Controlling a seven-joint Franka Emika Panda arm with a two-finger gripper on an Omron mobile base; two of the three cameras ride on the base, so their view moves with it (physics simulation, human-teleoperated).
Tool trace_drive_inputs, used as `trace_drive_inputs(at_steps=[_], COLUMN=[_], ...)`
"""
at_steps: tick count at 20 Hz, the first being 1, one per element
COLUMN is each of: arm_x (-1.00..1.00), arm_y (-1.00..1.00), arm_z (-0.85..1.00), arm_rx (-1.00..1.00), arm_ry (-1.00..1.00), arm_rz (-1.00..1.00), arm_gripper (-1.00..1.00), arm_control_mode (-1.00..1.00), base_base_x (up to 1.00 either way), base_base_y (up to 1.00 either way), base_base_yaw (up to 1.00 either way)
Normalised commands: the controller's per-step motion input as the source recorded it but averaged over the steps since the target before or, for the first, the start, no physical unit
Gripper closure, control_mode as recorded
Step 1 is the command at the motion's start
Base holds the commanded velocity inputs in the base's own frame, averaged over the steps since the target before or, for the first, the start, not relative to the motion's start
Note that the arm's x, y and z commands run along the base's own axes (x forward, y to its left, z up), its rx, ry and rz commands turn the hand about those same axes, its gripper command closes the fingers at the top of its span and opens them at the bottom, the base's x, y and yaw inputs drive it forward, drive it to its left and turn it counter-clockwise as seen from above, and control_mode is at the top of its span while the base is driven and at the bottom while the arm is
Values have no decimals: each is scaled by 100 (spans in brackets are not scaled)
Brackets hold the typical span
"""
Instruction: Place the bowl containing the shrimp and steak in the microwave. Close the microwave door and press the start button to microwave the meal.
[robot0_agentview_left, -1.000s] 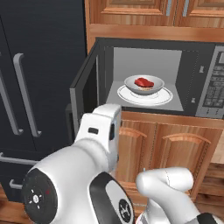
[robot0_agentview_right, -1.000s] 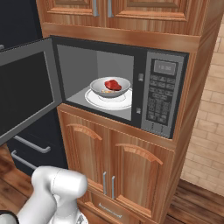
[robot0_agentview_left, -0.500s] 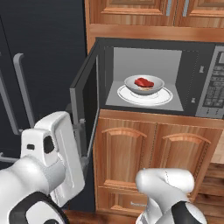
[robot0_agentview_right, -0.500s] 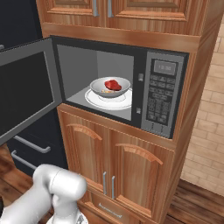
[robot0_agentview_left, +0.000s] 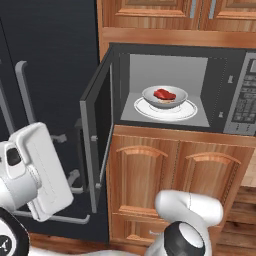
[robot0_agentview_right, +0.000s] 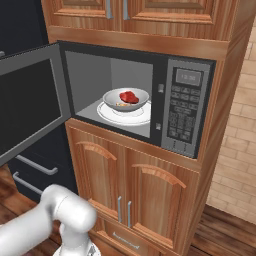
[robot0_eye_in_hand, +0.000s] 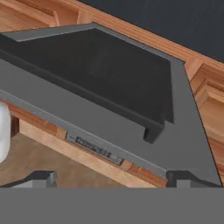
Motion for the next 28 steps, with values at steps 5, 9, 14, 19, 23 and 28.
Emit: trace_drive_inputs(at_steps=[5,9,14,19,23,28], arm_x=[25,14,24,27,21,26], arm_y=[2,0,7,29,24,-7], arm_z=[-34,-44,-22,-13,-14,-2], arm_rx=[-14,-11,-9,-11,-8,0], arm_ry=[0,0,0,-2,-2,1], arm_rz=[-24,-23,-21,-20,-23,-26], arm_gripper=[-100,-100,-100,-100,-100,-100], arm_control_mode=[-100,-100,-100,-100,-100,-100], base_base_x=[0,0,0,0,0,0], base_base_y=[0,0,0,0,0,0], base_base_yaw=[0,0,0,0,0,0])
